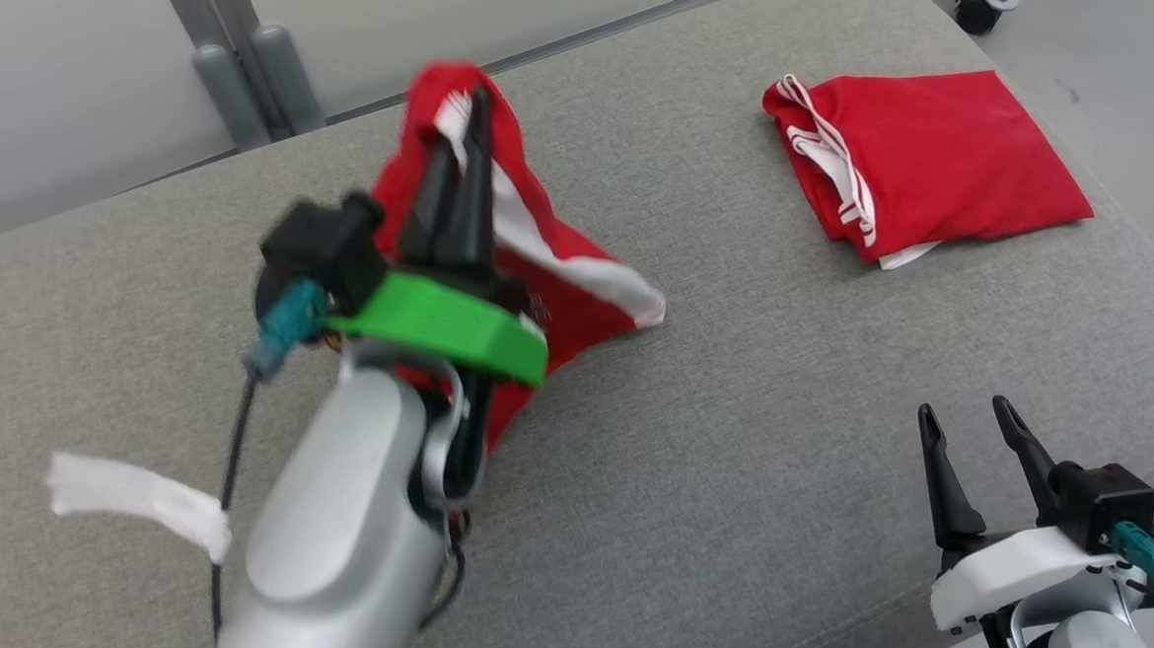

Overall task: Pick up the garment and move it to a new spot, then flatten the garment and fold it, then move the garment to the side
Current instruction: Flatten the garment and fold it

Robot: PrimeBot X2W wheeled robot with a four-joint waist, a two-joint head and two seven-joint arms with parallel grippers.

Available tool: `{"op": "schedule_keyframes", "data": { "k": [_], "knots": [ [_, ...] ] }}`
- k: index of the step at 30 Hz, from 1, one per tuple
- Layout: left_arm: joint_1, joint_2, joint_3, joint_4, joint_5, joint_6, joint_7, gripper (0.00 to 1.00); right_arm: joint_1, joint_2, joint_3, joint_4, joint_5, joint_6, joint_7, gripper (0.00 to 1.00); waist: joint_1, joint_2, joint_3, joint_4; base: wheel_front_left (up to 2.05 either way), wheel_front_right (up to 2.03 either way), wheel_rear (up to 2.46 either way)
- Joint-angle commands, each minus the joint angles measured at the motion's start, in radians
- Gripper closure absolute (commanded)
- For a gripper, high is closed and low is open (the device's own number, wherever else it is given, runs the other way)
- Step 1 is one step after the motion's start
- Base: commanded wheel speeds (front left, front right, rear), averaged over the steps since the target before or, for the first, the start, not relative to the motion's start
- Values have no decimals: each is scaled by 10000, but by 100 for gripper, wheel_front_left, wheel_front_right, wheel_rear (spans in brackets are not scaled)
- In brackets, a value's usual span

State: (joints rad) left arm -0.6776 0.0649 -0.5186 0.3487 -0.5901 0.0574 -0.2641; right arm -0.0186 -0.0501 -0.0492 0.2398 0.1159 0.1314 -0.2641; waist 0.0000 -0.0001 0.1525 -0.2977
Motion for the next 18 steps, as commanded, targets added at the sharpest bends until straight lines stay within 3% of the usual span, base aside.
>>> {"op": "schedule_keyframes", "data": {
  "k": [1,3,9,14,17,18],
  "knots": [
    [851,-23,-251,-245,-324,-416,10,100,189,-11,-7,58,-84,-17,5,0,0,1,-156,266,0,0,0],
    [2747,186,-760,-880,-924,-905,247,96,351,-19,-185,95,-172,-17,5,0,0,1,-369,553,0,0,0],
    [6053,1125,-745,-1642,-1773,-364,637,82,772,-11,-404,201,-453,-17,5,0,0,1,-880,1252,0,0,0],
    [7228,1214,-563,-1339,-2310,-331,518,77,975,-13,-346,264,-550,-17,5,0,0,1,-1192,1832,0,0,0],
    [7389,1112,-495,-798,-2534,-614,378,59,975,-21,-238,302,-579,-17,5,0,0,1,-1329,2100,0,0,0],
    [7412,1046,-485,-622,-2585,-690,331,39,976,-22,-256,308,-573,-17,5,0,0,1,-1353,2173,0,0,0]
  ]
}}
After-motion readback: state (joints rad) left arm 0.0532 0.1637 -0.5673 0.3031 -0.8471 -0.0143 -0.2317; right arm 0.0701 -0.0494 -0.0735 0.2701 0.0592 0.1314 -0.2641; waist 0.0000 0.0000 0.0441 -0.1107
